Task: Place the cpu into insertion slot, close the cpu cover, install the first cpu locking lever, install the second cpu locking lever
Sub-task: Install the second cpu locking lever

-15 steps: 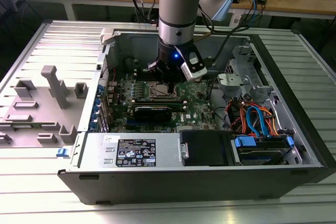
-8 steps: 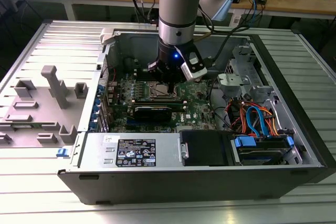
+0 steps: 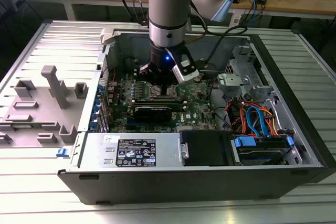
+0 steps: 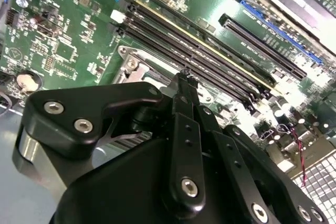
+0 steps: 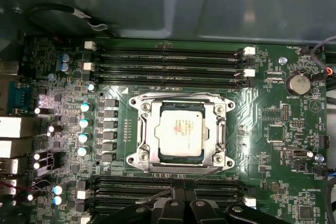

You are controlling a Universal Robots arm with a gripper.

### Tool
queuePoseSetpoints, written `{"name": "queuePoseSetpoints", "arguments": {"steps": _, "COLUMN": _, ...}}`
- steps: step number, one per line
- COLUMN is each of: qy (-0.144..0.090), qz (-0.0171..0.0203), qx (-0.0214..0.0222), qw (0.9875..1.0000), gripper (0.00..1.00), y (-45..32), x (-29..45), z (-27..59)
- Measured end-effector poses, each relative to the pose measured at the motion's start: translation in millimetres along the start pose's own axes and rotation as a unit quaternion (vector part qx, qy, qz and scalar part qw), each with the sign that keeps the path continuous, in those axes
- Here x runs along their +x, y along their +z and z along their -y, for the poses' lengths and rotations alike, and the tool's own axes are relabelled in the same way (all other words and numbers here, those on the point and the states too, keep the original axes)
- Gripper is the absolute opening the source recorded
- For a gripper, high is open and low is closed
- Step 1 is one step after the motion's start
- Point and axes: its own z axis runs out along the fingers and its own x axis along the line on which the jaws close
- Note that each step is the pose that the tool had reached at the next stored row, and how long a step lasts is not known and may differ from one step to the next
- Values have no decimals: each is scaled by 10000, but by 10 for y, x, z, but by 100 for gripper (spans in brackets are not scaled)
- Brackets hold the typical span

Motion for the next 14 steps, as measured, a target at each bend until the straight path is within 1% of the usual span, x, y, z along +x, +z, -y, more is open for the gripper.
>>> {"name": "queuePoseSetpoints", "arguments": {"steps": 1, "qy": 0, "qz": 0, "qx": -1, "qw": 10000, "gripper": 11, "y": 0, "x": 24, "z": -1}}
{"name": "queuePoseSetpoints", "arguments": {"steps": 4, "qy": 1, "qz": 0, "qx": -4, "qw": 10000, "gripper": 11, "y": -1, "x": 58, "z": -3}}
{"name": "queuePoseSetpoints", "arguments": {"steps": 7, "qy": 0, "qz": 0, "qx": -11, "qw": 10000, "gripper": 11, "y": -1, "x": 66, "z": 3}}
{"name": "queuePoseSetpoints", "arguments": {"steps": 9, "qy": 1, "qz": 1, "qx": -33, "qw": 10000, "gripper": 11, "y": -2, "x": 67, "z": 27}}
{"name": "queuePoseSetpoints", "arguments": {"steps": 14, "qy": 1, "qz": 1, "qx": -35, "qw": 10000, "gripper": 11, "y": -3, "x": 67, "z": 35}}
